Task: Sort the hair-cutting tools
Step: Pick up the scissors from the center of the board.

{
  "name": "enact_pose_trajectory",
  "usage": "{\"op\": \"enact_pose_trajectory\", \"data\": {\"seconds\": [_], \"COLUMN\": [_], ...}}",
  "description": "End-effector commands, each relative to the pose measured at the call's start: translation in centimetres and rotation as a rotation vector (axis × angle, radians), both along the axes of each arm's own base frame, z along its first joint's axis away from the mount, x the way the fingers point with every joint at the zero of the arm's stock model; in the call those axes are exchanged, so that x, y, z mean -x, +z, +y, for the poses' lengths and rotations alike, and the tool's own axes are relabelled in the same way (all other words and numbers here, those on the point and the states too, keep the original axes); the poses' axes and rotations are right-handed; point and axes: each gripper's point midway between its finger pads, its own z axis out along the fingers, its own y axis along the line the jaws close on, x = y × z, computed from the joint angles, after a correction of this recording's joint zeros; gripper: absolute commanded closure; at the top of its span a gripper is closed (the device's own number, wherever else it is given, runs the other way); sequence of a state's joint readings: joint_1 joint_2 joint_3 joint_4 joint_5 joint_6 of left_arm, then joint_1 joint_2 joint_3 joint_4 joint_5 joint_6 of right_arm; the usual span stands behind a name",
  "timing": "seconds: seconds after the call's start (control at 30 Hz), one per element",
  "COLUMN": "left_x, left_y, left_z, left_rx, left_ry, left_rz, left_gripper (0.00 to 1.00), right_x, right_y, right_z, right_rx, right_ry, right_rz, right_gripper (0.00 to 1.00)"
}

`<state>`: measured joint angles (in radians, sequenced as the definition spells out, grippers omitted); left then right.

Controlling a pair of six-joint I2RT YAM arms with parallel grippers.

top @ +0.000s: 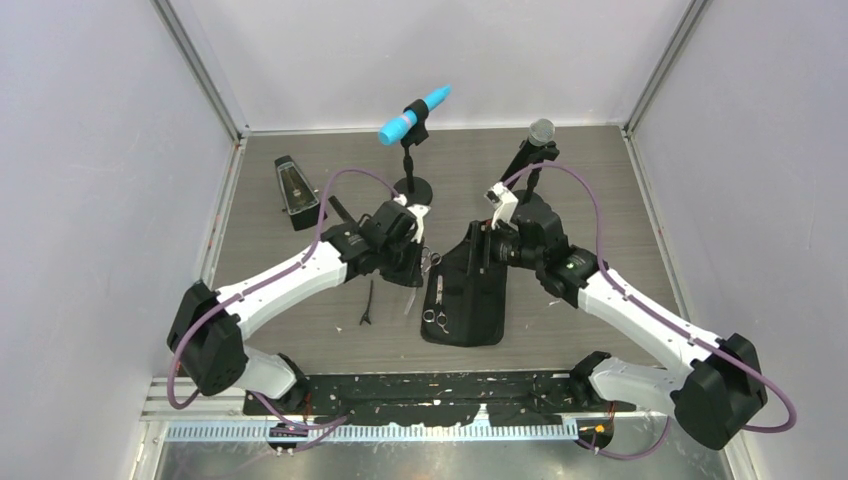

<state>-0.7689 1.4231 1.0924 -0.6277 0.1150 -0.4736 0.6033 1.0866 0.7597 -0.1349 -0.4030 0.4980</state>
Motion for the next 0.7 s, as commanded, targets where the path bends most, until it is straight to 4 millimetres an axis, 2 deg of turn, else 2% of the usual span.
{"op": "enact_pose_trajectory", "data": {"seconds": [0.0, 0.1, 0.37, 0.47, 0.67], "left_x": [0.0, 0.4, 1.1, 1.3, 1.6], "left_y": [3.1, 3.7, 4.2, 4.1, 3.8], "left_z": [-1.9, -2.4, -3.6, -3.9, -3.9], "left_rx": [0.112, 0.125, 0.143, 0.139, 0.123], "left_ry": [-0.02, -0.036, -0.068, -0.076, -0.081], "left_rz": [-0.081, -0.096, -0.121, -0.122, -0.123], "left_gripper": [1.0, 1.0, 1.0, 1.0, 1.0], "right_x": [-1.6, -2.5, -3.1, -3.3, -3.9], "right_y": [3.1, 2.3, 1.3, 1.1, -0.3], "right_z": [1.7, 2.0, 4.1, 4.5, 4.4], "right_rx": [-0.09, -0.086, -0.165, -0.187, -0.201], "right_ry": [-0.015, -0.031, 0.027, 0.031, 0.011], "right_rz": [-0.014, 0.025, 0.078, 0.087, 0.127], "right_gripper": [0.38, 0.38, 0.39, 0.44, 0.65]}}
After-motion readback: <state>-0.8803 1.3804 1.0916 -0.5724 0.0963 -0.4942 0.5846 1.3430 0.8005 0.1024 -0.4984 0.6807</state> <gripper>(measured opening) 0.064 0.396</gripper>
